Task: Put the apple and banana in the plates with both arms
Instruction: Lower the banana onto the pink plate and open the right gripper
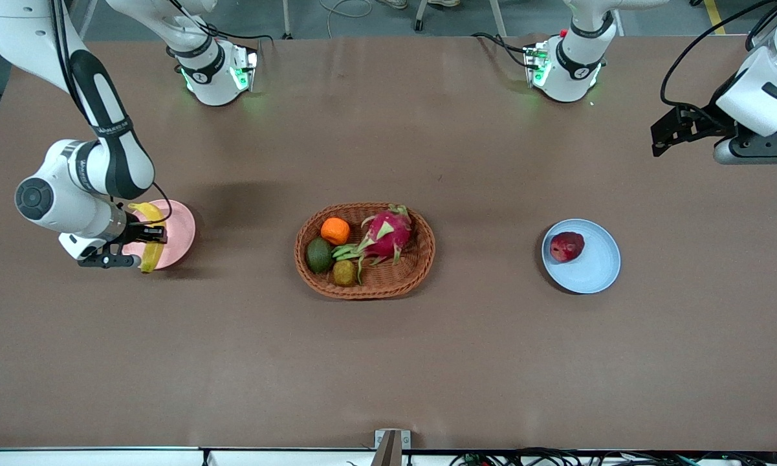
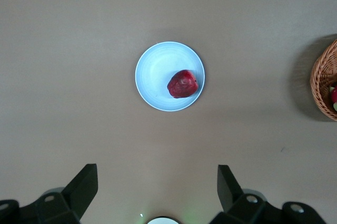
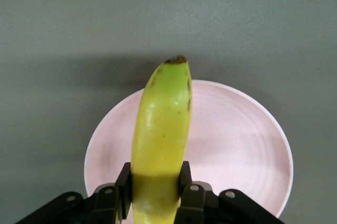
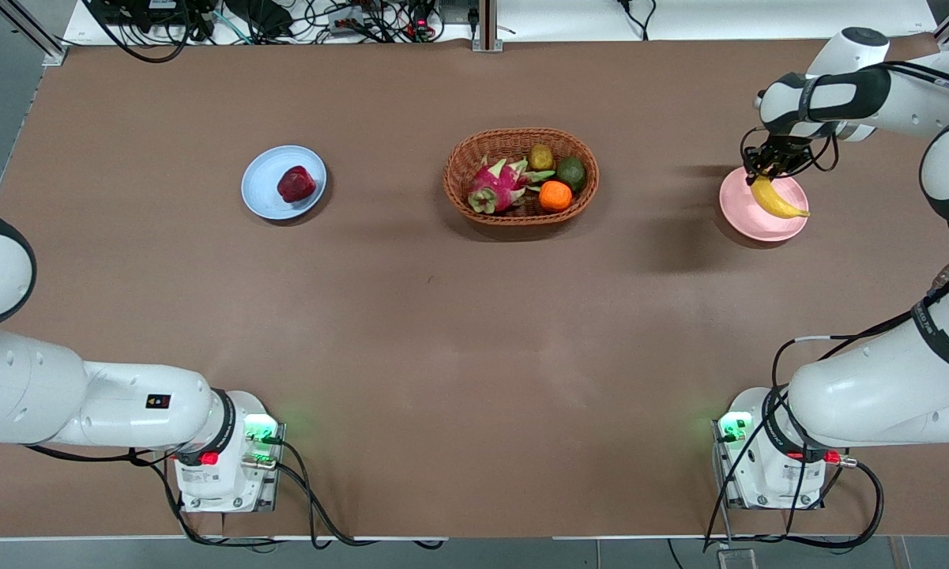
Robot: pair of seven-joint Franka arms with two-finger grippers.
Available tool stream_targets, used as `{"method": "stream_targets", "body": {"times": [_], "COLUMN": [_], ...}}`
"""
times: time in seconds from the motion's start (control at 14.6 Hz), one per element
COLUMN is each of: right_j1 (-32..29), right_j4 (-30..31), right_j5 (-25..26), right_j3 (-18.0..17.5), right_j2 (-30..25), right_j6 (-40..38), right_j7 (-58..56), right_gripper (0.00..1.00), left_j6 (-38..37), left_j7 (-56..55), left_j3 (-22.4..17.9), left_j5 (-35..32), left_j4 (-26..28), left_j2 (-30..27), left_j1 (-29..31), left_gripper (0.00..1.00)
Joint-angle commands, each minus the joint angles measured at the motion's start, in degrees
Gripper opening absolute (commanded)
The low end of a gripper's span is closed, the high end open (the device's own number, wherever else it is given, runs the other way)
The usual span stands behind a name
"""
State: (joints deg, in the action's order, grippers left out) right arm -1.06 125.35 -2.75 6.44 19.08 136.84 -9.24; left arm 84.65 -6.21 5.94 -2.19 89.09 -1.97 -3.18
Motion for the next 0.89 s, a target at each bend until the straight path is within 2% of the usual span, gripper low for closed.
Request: {"method": "stream_targets", "body": {"times": [0.0, 0.07, 0.14, 0.21, 0.34, 0.48, 0.62, 0.82], "right_j1": [-2.19, -2.28, -2.37, -2.72, -3.77, -3.87, -3.78, -3.34], "right_j4": [0.95, 0.95, 0.95, 0.95, -0.54, -5.09, -14.38, -30.99], "right_j5": [1.34, 1.34, 1.34, 1.34, 1.25, 1.25, 1.25, 1.16], "right_j3": [-1.08, -1.08, -1.08, -1.17, -1.26, -1.26, -1.26, -1.61], "right_j2": [0.43, 0.69, 0.78, 0.61, -2.36, -6.14, -8.00, -7.92], "right_j6": [1.50, 1.59, 1.24, 0.46, -4.53, -10.60, -19.63, -34.67], "right_j7": [-0.34, -0.34, -0.34, -0.34, -0.16, 0.36, 0.36, 1.94], "right_gripper": [0.33, 0.48, 0.70, 1.00, 1.00, 1.00, 1.00, 1.00], "left_j6": [-0.27, -0.27, -0.27, -0.27, -0.10, -0.10, -0.10, -0.10], "left_j7": [2.51, 2.95, 3.48, 3.92, 4.01, 4.01, 4.10, 4.19], "left_j3": [-0.14, -0.22, -0.40, -0.40, -0.49, -0.40, -0.23, -0.23], "left_j5": [0.78, 0.78, 0.78, 0.78, 0.78, 0.78, 0.78, 0.87], "left_j4": [1.17, 1.17, 1.17, 1.17, 0.99, 1.08, 0.99, 1.08], "left_j2": [-1.20, -1.11, -1.02, -0.93, -0.76, -0.76, -0.84, -0.84], "left_j1": [0.28, 0.36, 0.45, 0.45, 0.45, 0.36, 0.36, 0.36], "left_gripper": [1.00, 1.00, 1.00, 1.00, 1.00, 1.00, 1.00, 1.00]}}
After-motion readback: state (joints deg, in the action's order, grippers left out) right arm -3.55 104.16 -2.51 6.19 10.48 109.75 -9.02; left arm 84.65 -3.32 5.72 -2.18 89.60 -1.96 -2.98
